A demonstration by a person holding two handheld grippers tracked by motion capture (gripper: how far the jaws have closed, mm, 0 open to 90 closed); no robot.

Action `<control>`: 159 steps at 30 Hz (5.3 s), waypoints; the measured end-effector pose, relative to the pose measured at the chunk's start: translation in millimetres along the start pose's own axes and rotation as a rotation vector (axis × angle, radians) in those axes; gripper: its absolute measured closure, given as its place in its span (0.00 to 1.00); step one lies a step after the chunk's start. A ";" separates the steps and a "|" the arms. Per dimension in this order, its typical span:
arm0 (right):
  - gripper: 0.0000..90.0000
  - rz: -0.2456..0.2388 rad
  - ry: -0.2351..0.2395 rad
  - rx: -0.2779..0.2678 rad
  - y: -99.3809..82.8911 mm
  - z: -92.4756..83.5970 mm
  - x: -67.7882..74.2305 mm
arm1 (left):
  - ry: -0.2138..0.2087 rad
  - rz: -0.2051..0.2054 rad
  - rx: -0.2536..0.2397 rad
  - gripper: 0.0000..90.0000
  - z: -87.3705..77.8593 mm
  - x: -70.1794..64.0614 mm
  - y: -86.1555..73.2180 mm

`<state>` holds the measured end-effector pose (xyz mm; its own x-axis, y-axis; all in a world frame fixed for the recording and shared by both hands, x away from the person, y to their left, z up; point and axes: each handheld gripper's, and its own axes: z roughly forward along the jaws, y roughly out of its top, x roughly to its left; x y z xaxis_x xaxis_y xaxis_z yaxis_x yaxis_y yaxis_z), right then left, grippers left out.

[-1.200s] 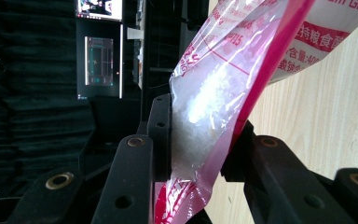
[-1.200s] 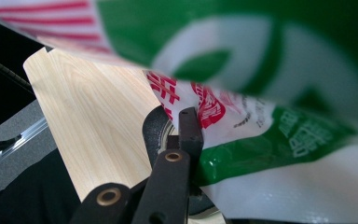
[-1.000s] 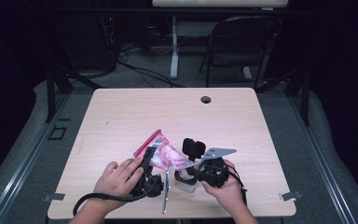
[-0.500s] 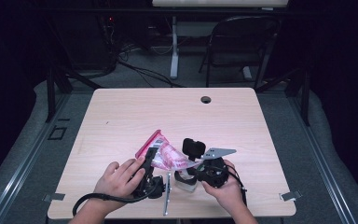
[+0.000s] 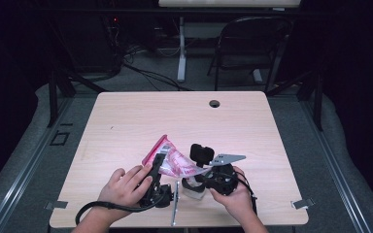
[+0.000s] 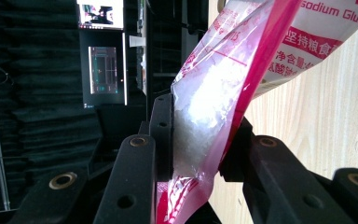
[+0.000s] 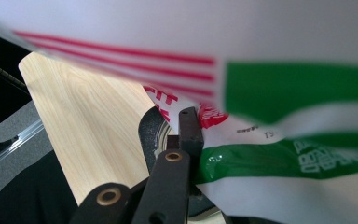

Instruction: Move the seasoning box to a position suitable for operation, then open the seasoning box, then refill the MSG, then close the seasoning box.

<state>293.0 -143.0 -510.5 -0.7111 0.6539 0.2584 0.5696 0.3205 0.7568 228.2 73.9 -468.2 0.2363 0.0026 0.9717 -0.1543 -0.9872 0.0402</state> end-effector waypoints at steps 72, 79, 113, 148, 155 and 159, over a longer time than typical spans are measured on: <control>1.00 0.014 -0.015 0.001 -1.2 0.8 -3.1 | -0.011 0.061 -0.029 0.82 -1.0 6.3 14.2; 1.00 0.012 -0.013 0.001 -0.8 1.2 -2.6 | -0.007 0.068 -0.028 0.82 -1.8 7.2 13.4; 1.00 0.018 -0.006 -0.013 -0.4 1.1 -1.9 | 0.004 0.080 -0.039 0.83 -3.1 11.0 16.5; 1.00 0.019 -0.007 -0.018 0.6 4.9 0.1 | 0.009 0.081 -0.043 0.83 -5.1 11.9 16.7; 1.00 0.020 -0.006 -0.016 1.2 5.5 0.1 | 0.014 0.088 -0.046 0.83 -5.3 12.5 17.5; 1.00 0.021 -0.007 -0.017 1.2 5.9 0.2 | 0.013 0.089 -0.046 0.83 -5.5 12.8 17.9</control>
<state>295.9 -138.5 -513.1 -0.6962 0.6652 0.2700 0.5770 0.2948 0.7617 223.2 57.2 -453.8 0.2073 -0.0828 0.9748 -0.2179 -0.9753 -0.0365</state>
